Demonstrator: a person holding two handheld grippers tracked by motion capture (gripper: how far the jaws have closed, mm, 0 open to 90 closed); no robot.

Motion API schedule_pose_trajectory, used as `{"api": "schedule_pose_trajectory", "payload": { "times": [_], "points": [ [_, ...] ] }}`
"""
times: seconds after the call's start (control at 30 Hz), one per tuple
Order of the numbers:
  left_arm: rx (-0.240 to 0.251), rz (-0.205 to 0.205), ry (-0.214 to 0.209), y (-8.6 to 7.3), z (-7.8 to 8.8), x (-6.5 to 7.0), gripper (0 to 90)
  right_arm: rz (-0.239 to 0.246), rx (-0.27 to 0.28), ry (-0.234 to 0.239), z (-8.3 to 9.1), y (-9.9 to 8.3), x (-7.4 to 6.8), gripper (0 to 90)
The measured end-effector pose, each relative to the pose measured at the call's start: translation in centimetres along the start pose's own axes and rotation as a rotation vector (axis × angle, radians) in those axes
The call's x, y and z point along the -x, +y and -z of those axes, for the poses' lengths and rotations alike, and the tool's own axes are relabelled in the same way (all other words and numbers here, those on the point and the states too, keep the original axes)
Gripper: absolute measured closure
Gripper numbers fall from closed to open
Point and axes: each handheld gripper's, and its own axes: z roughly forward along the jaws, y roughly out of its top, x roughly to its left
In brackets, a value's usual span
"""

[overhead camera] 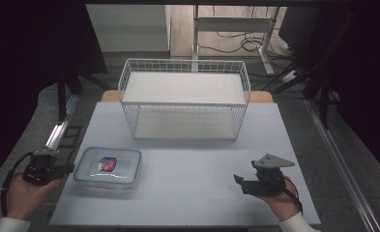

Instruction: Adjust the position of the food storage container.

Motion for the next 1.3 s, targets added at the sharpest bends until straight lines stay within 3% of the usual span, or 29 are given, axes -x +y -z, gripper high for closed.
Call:
{"api": "schedule_pose_trajectory", "payload": {
  "times": [0.17, 0.27, 0.33, 0.5, 0.97, 1.3],
  "points": [
    [-0.027, 0.023, 0.005, 0.3, -1.2, -1.1, 90.0, -0.007, 0.000, -0.007, 0.0, -0.1, 0.2, 19.6],
    [-0.053, 0.006, -0.009, 0.7, -2.0, -0.7, 90.0, -0.007, -0.003, -0.007, -0.1, -0.1, 0.2, 19.6],
    [-0.062, -0.004, 0.016, 1.0, -2.3, -0.5, 90.0, -0.006, -0.002, -0.007, 0.0, -0.1, 0.2, 19.6],
    [-0.053, -0.001, -0.004, 1.2, -2.5, 0.1, 90.0, -0.006, 0.000, -0.008, 0.0, -0.1, 0.3, 19.6],
    [-0.037, -0.025, -0.097, 1.9, -3.5, 3.9, 90.0, -0.004, 0.002, -0.007, 0.1, -0.1, 0.2, 19.5],
    [-0.040, -0.064, -0.164, 2.7, -4.4, 7.9, 90.0, -0.005, 0.006, -0.009, 0.3, -0.1, 0.3, 19.5]
  ]
}}
